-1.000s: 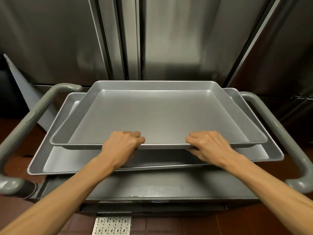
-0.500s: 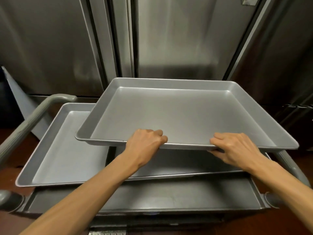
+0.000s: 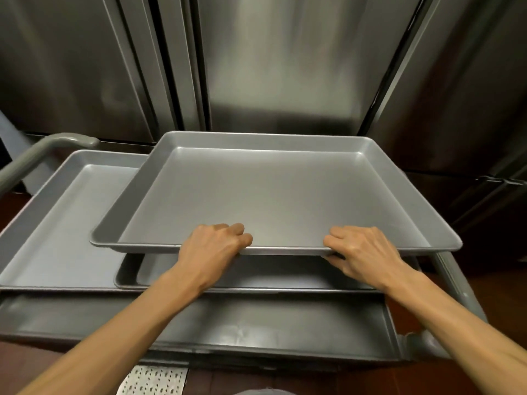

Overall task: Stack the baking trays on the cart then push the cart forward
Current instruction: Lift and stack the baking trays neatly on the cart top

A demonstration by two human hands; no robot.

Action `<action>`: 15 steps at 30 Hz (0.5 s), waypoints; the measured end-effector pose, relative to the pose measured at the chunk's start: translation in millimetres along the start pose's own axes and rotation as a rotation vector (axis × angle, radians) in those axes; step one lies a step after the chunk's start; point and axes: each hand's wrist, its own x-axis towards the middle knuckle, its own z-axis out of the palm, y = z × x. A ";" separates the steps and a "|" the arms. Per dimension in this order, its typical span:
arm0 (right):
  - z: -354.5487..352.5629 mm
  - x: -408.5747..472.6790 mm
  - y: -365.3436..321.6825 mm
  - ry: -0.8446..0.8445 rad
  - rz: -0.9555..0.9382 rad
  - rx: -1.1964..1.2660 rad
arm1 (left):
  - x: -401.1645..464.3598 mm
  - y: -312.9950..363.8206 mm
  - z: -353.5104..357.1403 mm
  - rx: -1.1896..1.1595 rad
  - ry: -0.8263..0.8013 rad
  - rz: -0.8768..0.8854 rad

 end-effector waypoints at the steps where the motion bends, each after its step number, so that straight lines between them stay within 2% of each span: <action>1: 0.0 0.0 0.4 0.004 -0.008 0.000 | -1.4 1.2 0.5 0.000 0.000 -0.008; 15: 16.8 -1.1 -35.3 0.031 -0.042 0.000 | -43.8 -2.5 6.1 -0.008 0.002 -0.078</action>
